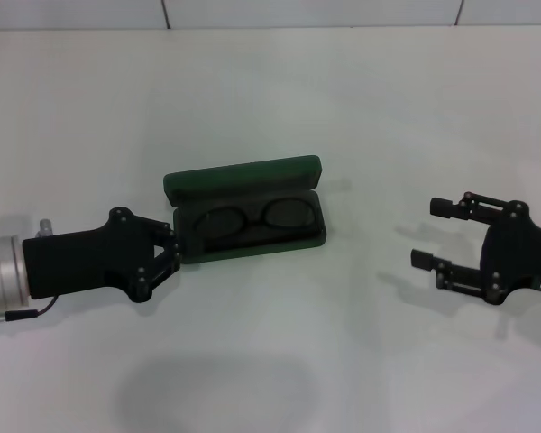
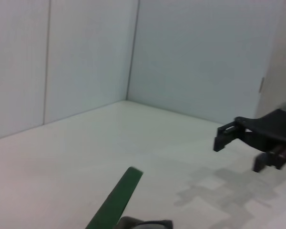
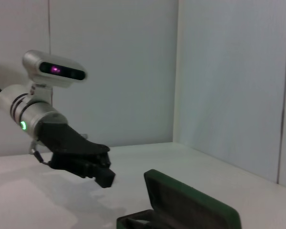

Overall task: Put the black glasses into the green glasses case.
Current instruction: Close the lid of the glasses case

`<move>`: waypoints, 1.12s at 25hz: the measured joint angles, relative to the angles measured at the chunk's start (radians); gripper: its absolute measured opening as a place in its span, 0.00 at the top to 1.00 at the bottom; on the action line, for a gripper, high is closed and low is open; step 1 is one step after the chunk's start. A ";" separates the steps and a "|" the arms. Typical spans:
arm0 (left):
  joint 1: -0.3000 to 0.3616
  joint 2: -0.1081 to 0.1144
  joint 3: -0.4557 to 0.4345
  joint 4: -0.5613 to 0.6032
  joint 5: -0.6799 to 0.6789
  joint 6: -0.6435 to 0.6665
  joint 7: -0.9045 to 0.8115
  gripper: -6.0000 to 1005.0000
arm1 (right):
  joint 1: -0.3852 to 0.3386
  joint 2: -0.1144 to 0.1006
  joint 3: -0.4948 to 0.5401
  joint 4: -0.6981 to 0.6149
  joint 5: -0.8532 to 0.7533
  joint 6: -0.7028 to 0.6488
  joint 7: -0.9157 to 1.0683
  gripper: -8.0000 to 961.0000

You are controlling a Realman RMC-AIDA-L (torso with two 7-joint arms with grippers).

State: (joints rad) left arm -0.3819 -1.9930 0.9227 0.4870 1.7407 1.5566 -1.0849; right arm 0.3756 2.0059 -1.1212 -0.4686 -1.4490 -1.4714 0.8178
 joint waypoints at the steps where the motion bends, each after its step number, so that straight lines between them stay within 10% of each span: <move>1: -0.001 -0.002 0.001 0.000 0.001 -0.010 -0.006 0.98 | 0.001 0.003 0.000 0.010 0.000 0.001 -0.013 0.52; 4: -0.003 -0.010 0.001 0.000 0.001 -0.039 -0.018 0.98 | 0.002 0.006 0.000 0.021 0.000 0.001 -0.018 0.24; 28: -0.040 -0.041 -0.069 0.009 -0.022 -0.294 -0.097 0.98 | 0.002 0.010 -0.020 0.028 0.001 -0.009 -0.018 0.15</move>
State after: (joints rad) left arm -0.4218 -2.0341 0.8541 0.4957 1.7185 1.2624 -1.1823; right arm 0.3773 2.0157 -1.1413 -0.4402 -1.4484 -1.4806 0.7993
